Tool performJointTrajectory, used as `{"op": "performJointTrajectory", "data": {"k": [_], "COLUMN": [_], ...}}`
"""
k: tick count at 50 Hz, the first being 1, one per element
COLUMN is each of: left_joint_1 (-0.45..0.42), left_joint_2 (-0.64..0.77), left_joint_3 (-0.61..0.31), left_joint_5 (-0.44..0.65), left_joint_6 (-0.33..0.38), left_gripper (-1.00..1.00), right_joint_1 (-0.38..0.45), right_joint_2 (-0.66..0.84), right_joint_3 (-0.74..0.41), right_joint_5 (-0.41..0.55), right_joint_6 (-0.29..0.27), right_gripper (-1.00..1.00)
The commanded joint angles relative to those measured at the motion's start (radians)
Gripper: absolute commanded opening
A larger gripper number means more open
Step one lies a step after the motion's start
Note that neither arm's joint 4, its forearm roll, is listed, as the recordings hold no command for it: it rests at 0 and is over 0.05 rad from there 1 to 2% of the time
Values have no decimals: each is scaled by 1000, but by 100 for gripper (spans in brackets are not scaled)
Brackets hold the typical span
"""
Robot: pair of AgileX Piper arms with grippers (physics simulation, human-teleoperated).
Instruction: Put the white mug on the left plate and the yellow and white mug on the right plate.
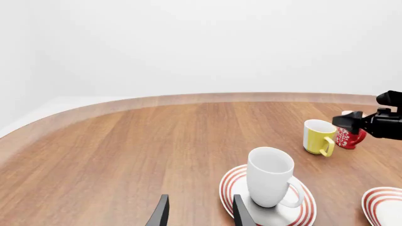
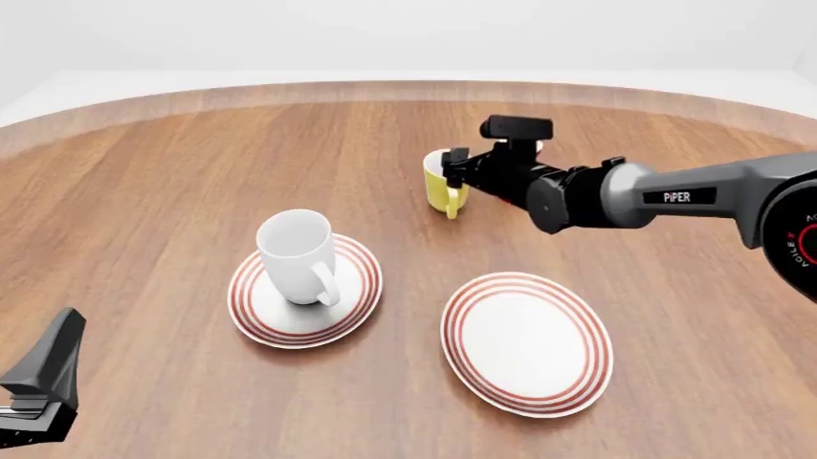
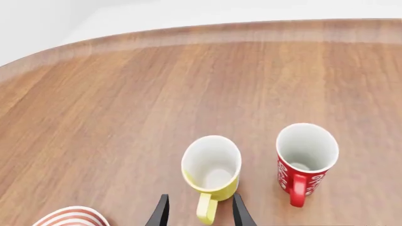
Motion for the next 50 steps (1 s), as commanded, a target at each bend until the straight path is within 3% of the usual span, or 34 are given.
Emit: {"op": "performJointTrajectory", "data": {"k": [1,50], "left_joint_1": [0,0], "left_joint_2": [0,0], "left_joint_3": [0,0], "left_joint_5": [0,0], "left_joint_6": [0,0], "left_gripper": [100,100], "right_joint_1": [0,4], "right_joint_2": [26,85], "right_joint_3": [-23,-88], "right_joint_5": [17,97], "right_joint_6": [11,49], "right_gripper": [100,100]}}
